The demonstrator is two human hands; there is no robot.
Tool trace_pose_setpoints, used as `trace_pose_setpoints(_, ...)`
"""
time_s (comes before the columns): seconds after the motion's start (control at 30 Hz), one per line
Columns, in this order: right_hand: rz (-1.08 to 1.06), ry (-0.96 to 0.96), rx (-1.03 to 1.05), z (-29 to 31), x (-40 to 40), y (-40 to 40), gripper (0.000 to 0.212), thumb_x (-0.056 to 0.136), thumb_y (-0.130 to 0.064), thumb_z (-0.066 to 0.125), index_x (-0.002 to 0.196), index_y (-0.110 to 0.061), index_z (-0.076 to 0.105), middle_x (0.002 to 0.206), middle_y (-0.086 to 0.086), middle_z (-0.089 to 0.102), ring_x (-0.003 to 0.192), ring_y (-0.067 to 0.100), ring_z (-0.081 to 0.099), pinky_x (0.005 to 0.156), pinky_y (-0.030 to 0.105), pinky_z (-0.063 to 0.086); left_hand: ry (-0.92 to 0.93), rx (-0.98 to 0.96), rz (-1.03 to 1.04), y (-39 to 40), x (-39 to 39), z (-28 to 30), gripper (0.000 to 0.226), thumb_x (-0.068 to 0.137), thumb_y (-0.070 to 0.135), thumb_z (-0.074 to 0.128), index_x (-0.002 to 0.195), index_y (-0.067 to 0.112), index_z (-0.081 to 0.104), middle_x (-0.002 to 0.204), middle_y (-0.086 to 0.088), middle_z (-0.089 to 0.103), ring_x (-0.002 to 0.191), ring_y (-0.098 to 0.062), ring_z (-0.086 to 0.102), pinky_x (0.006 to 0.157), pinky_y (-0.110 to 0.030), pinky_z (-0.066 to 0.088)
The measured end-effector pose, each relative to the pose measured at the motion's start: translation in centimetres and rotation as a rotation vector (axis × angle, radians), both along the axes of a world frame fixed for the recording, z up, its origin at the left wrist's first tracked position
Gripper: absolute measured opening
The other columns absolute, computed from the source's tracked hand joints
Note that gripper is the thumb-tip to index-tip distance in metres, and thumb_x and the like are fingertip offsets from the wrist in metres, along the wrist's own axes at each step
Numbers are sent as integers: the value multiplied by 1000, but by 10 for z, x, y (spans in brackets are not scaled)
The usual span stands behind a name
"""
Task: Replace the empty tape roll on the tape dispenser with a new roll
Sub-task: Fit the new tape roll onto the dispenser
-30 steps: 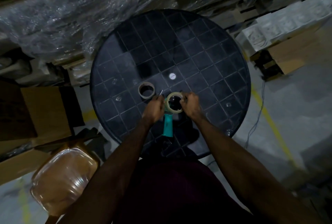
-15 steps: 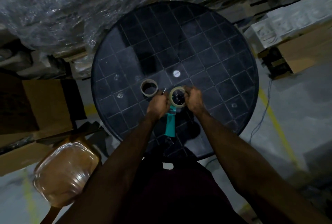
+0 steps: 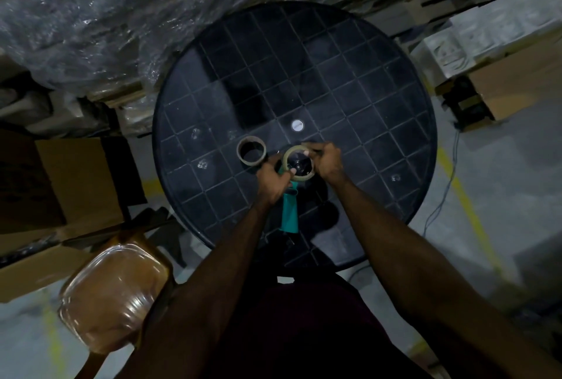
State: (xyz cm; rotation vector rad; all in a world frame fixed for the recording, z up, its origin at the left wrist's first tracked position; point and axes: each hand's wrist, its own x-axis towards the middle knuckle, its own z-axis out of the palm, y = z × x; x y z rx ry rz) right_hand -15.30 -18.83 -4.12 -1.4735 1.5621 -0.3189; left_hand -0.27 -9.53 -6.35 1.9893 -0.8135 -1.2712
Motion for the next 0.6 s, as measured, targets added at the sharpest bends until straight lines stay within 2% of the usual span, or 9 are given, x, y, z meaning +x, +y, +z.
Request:
trace_pose_setpoints(0.03, -2, -22, 16, -2, 0, -3, 27, 86, -9, 71, 112, -17, 76, 108, 4, 77, 96, 16, 72, 93, 32, 58, -12, -13, -16, -2, 0, 5, 51, 71, 33, 76, 120, 37, 65, 104, 7, 76, 84, -16, 77, 71, -41, 65)
trace_pose_setpoints(0.1, -22, -74, 41, -4, 1, -5, 27, 86, -7, 72, 112, -12, 76, 109, 8, 76, 97, 18, 73, 95, 36, 58, 2, -7, -20, -3, -2, 20, 41, 77, 20, 75, 117, 29, 69, 102, -1, 76, 82, -20, 77, 69, -42, 65)
trace_pose_setpoints(0.17, -46, -115, 43, -1, 0, -6, 28, 86, -6, 72, 113, -7, 75, 111, 8, 75, 97, 17, 72, 94, 30, 57, 49, -3, -9, -5, -5, 34, 38, 85, 4, 71, 121, 14, 68, 104, -12, 74, 80, -25, 76, 64, -41, 65)
trace_pose_setpoints(0.23, -61, -140, 57, 0, -2, -6, 29, 85, -4, 73, 114, -3, 73, 109, 3, 72, 95, 13, 69, 87, 17, 56, 70, 9, -27, -8, -5, 35, 36, 87, -1, 69, 122, 7, 67, 105, -16, 74, 81, -27, 76, 62, -36, 65)
trace_pose_setpoints(0.27, -68, -154, 66, -1, -3, -6, 29, 85, -4, 73, 114, -3, 73, 108, 4, 72, 93, 13, 69, 86, 17, 56, 71, 18, -43, -9, -3, 36, 36, 87, -1, 69, 122, 7, 67, 105, -16, 73, 81, -28, 76, 62, -36, 65)
trace_pose_setpoints(0.37, -121, -203, 126, -8, -6, -6, 30, 83, -3, 75, 113, -2, 73, 110, 16, 74, 86, 14, 71, 86, 31, 60, 23, 11, -99, -12, 2, 36, 38, 85, 0, 71, 122, 7, 68, 105, -16, 75, 80, -29, 76, 63, -43, 65)
trace_pose_setpoints(0.47, -193, -276, 182, -15, -9, -4, 32, 83, 6, 72, 114, 8, 69, 111, 26, 70, 66, 1, 69, 70, 21, 60, -37, -3, -143, -14, 3, 32, 37, 80, 3, 75, 117, 10, 71, 101, -12, 76, 77, -25, 76, 66, -44, 65)
trace_pose_setpoints(0.53, -271, -368, 214, -18, -10, -1, 35, 80, 15, 69, 115, 17, 63, 114, 34, 65, 64, 0, 69, 78, 27, 60, -77, 14, -170, -15, 4, 25, 37, 77, 9, 77, 114, 12, 73, 97, -7, 76, 78, -23, 76, 74, -44, 64)
trace_pose_setpoints(0.6, -326, -406, 251, -21, -12, 3, 38, 79, 17, 68, 116, 21, 60, 108, 30, 69, 64, 1, 70, 82, 32, 60, -102, 37, -209, -16, 6, 18, 39, 74, 18, 76, 113, 16, 74, 95, -5, 77, 78, -23, 75, 76, -45, 64)
